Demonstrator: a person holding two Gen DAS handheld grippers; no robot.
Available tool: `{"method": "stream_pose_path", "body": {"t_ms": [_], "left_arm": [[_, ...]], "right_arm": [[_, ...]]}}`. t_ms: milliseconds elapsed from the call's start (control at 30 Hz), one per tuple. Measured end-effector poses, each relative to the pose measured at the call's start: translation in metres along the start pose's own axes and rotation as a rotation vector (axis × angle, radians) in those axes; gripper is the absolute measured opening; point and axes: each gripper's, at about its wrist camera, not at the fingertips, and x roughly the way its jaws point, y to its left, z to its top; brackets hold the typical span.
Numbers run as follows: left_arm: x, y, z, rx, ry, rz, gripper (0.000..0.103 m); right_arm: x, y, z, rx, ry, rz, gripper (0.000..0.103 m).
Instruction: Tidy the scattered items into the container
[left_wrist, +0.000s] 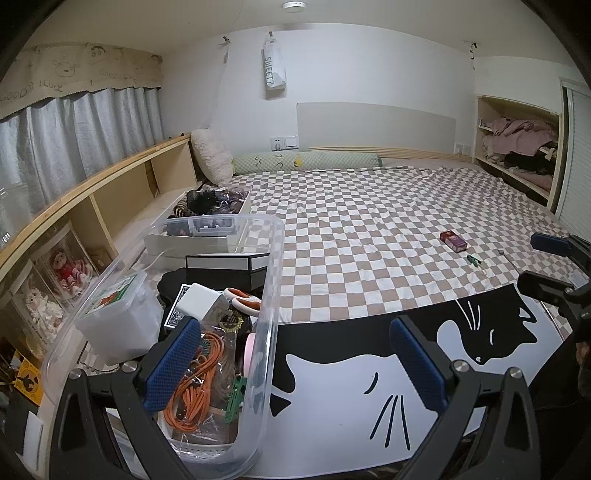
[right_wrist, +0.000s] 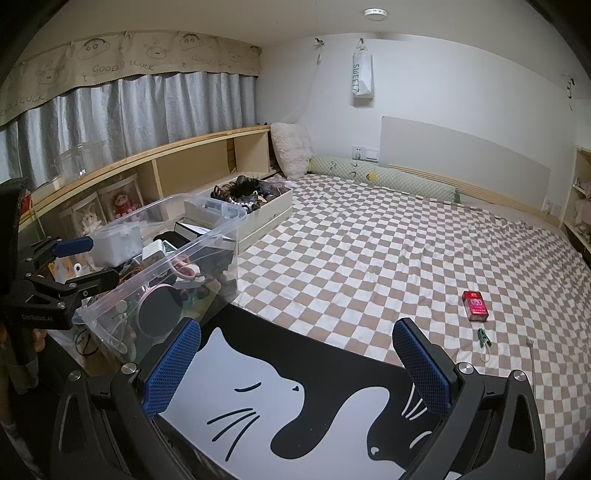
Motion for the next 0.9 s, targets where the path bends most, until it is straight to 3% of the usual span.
{"method": "stream_pose_path", "body": {"t_ms": [300,900], "left_arm": [[-0.0042,0.0024,0.0046,-0.053,-0.006,-0.028,0.103],[0.0,-0.0001,0.0028,-0.053,0.007,0.02,0.103]], "right_arm": [[0.0033,-0.0023,0.0006,-0.002,-0.001,0.004,0.103],[0.0007,-0.0043,0.0003,-0.002,-0.002,0.001,0.103]]}}
